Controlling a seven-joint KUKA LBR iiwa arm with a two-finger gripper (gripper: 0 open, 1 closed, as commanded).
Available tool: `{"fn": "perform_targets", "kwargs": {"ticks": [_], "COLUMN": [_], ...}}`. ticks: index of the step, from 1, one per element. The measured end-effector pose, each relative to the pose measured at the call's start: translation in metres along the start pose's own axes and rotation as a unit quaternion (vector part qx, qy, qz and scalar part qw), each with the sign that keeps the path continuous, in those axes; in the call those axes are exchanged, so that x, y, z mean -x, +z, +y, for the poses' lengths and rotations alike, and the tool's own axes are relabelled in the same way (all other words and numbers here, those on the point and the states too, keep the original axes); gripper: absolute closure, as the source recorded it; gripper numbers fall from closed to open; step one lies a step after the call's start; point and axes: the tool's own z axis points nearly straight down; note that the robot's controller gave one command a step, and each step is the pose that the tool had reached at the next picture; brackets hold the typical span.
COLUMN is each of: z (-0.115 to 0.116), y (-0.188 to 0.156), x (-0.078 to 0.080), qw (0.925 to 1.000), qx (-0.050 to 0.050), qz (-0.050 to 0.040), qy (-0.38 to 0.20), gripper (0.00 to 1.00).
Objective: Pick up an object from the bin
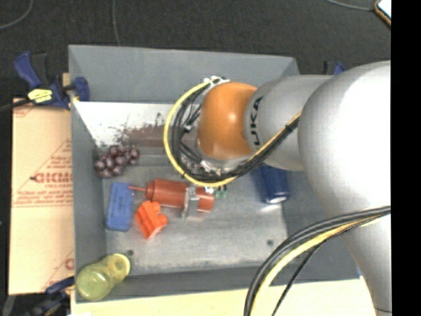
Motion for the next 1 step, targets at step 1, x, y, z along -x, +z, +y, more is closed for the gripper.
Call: {"fn": "perform_targets", "kwargs": {"ticks": [1], "z": [0.0061], "y": [0.0005], "x": [-0.0024], "qw": [0.9829], "qx": [0.0], "qz": [0.0034], "qy": [-0.184], "gripper": [0.0]}}
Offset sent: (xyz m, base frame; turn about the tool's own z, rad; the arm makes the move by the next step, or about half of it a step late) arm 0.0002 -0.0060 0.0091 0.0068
